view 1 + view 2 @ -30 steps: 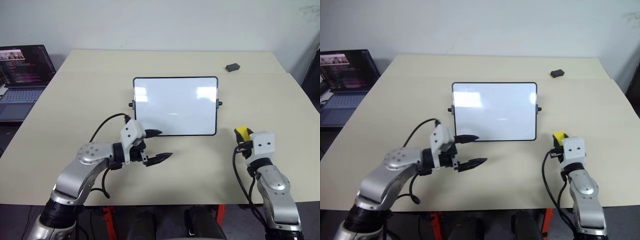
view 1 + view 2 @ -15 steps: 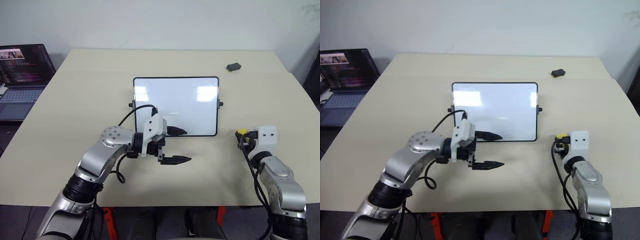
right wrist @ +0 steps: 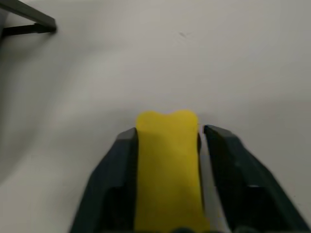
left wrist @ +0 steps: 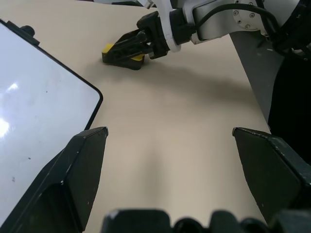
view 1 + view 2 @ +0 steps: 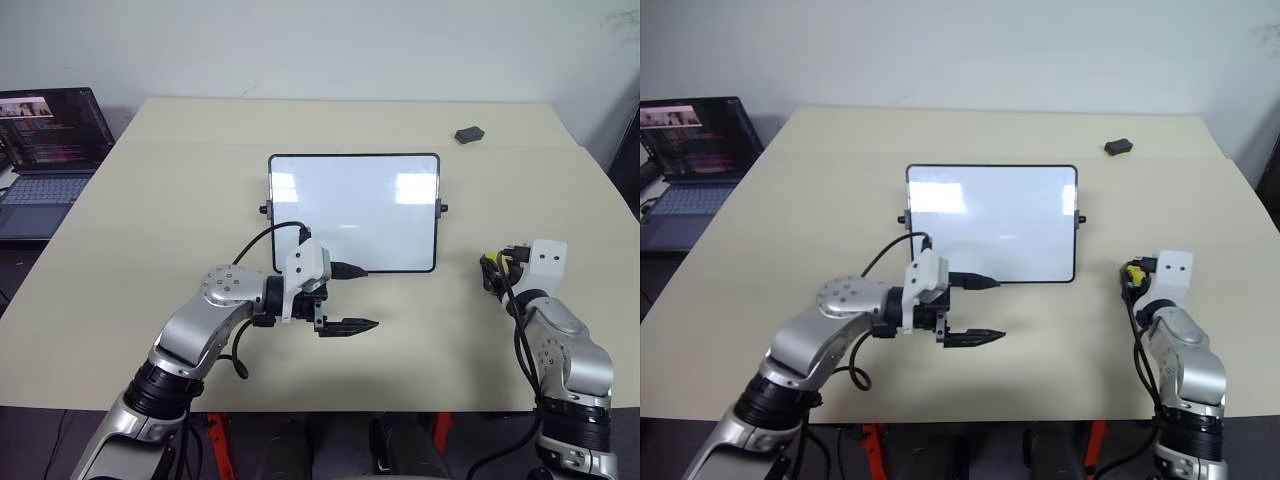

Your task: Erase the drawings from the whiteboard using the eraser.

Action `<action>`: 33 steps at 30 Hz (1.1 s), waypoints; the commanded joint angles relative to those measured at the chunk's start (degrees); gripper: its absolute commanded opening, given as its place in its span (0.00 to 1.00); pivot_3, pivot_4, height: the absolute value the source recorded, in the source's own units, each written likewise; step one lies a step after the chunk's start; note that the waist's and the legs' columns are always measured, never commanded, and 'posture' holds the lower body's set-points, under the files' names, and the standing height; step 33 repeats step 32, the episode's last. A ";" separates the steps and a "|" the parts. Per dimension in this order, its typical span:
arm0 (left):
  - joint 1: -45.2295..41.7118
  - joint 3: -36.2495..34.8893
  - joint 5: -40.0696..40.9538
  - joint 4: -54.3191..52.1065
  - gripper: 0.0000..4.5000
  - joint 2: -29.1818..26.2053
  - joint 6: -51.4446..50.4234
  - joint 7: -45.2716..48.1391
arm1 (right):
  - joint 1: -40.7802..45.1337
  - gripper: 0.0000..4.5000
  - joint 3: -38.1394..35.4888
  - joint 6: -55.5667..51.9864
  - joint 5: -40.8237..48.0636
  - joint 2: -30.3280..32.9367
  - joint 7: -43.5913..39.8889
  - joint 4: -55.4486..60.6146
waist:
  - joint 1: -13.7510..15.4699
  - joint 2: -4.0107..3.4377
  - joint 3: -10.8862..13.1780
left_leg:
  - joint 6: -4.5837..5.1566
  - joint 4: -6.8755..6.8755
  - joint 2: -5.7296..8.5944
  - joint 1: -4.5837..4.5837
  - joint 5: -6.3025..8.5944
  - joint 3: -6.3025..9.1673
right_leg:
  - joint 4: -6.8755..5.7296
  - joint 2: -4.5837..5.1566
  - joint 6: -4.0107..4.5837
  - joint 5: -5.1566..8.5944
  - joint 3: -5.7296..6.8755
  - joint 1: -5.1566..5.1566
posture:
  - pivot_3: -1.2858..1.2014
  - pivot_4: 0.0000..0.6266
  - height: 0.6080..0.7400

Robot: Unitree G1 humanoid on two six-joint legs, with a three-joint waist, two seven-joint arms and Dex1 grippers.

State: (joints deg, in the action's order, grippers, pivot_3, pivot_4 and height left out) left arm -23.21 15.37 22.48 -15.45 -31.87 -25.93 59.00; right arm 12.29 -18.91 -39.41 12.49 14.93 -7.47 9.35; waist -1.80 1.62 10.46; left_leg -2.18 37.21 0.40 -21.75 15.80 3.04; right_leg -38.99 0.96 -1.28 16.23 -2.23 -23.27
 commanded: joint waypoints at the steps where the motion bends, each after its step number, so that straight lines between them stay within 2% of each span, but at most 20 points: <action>1: 0.69 -2.06 0.13 -2.74 1.00 -0.25 0.18 -1.52 | 0.92 0.86 -0.09 2.92 0.15 0.93 -0.27 1.37 | -0.06 0.00 0.00 | 0.00 0.00 0.00 0.00 0.00 0.00 | 0.00 0.00 0.00 0.00 0.00 0.00 | 0.52 0.24 1.00; 2: 1.93 -3.31 0.35 -3.40 1.00 -0.27 0.04 -2.96 | 0.16 0.93 0.22 5.20 0.69 0.79 -1.39 3.82 | -0.09 -0.01 0.00 | 0.00 0.00 0.00 0.00 0.00 -0.01 | 0.00 0.00 0.00 0.00 0.00 0.00 | 0.52 0.24 1.00; 6: 5.03 -6.50 0.89 -5.41 1.00 -0.01 -0.33 -6.90 | -2.73 0.93 0.64 11.93 1.63 0.14 -3.75 10.21 | -0.06 -0.03 -0.01 | 0.00 -0.04 -0.04 0.01 0.00 0.03 | 0.01 -0.01 0.00 0.01 0.03 -0.01 | 0.52 0.24 1.00; 9: 10.45 -14.84 4.73 -8.54 1.00 3.69 -3.05 -15.76 | -9.98 0.93 4.52 19.44 0.19 -1.08 -5.84 19.41 | 0.04 -0.06 -0.04 | 0.00 -0.03 -0.03 -0.01 0.00 0.06 | 0.03 0.02 -0.01 0.01 0.05 -0.01 | 0.52 0.24 1.00; 10: 13.48 -18.08 4.10 -10.15 1.00 6.62 -2.93 -21.67 | -13.59 0.93 8.06 22.53 -1.56 -2.10 -6.09 20.93 | 0.02 -0.06 -0.05 | 0.00 -0.03 -0.06 -0.03 0.01 0.09 | 0.05 0.02 -0.03 0.02 0.06 0.00 | 0.52 0.24 1.00; 13: 20.20 -22.24 0.44 -13.87 1.00 11.29 -1.27 -31.48 | -20.38 0.93 15.22 29.27 -5.84 -4.52 -5.42 21.08 | -0.10 -0.02 -0.15 | -0.01 -0.02 -0.06 -0.02 0.02 0.07 | 0.04 0.06 -0.04 0.03 0.04 0.00 | 0.52 0.24 1.00; 18: 28.98 -25.33 -7.57 -16.96 1.00 15.99 4.17 -42.83 | -26.78 0.93 20.77 40.34 -10.27 -5.18 -5.90 15.70 | 0.16 0.06 -0.22 | -0.02 0.10 0.01 0.12 0.01 0.02 | 0.02 0.09 -0.11 -0.01 -0.01 0.13 | 0.52 0.24 1.00; 22: 32.21 -26.79 -10.57 -16.53 1.00 18.29 6.17 -47.65 | -27.03 0.93 18.67 42.49 -7.04 -4.77 -7.39 10.86 | 0.20 0.07 -0.22 | -0.01 0.32 0.00 0.32 0.01 0.06 | 0.01 0.08 -0.18 0.04 0.04 0.48 | 0.52 0.24 1.00; 25: 32.53 -26.91 -11.05 -15.26 1.00 18.22 6.58 -48.02 | -26.21 0.93 16.15 41.65 -5.54 -5.01 -6.50 8.70 | 0.30 0.10 -0.21 | 0.01 0.32 0.00 0.87 0.04 0.09 | 0.12 0.08 -0.36 0.18 0.07 1.10 | 0.52 0.24 1.00; 33: 31.29 -25.91 -11.39 -13.08 1.00 17.82 7.69 -47.23 | -26.75 0.93 10.69 40.50 -3.56 -5.61 -3.85 6.00 | 0.29 0.10 -0.21 | 0.00 0.29 0.00 0.86 0.05 0.07 | 0.11 0.06 -0.30 0.16 0.04 1.07 | 0.52 0.24 1.00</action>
